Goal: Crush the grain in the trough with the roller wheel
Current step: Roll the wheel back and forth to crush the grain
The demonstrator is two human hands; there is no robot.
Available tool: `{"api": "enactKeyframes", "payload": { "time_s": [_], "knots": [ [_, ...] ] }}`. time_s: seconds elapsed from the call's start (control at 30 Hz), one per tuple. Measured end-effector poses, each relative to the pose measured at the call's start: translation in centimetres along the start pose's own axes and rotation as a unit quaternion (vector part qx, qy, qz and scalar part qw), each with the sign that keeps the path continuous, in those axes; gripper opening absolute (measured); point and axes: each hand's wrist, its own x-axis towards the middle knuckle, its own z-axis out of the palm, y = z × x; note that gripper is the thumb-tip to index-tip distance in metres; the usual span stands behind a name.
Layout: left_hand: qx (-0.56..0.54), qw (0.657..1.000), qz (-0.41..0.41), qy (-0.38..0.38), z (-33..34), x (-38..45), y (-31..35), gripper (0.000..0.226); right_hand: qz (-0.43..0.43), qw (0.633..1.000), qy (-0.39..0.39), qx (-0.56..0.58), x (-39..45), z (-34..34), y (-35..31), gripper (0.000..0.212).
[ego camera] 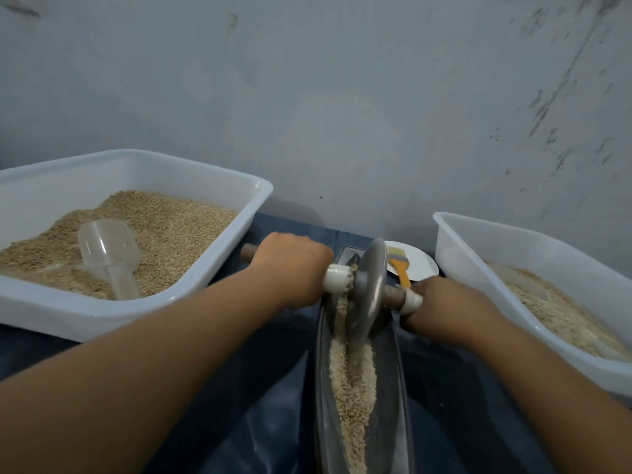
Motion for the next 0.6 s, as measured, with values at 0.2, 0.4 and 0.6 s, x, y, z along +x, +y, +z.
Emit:
{"api": "enactKeyframes", "payload": {
  "time_s": [0.2,0.4,0.6],
  "knots": [
    [-0.036,0.999,-0.001,-0.034,0.5,-0.8,-0.5,0.022,-0.022,0.999,-0.038,-0.02,0.5,-0.6,0.1,0.017],
    [-0.004,1.0,0.0,-0.026,0.0,0.6,-0.3,0.023,-0.009,0.998,-0.063,0.024,1.4,-1.1,-0.2,0.015],
    [-0.006,1.0,0.013,-0.026,0.7,0.4,-0.6,0.027,-0.009,0.995,-0.087,0.041,0.8,-0.8,0.2,0.017]
  ]
}}
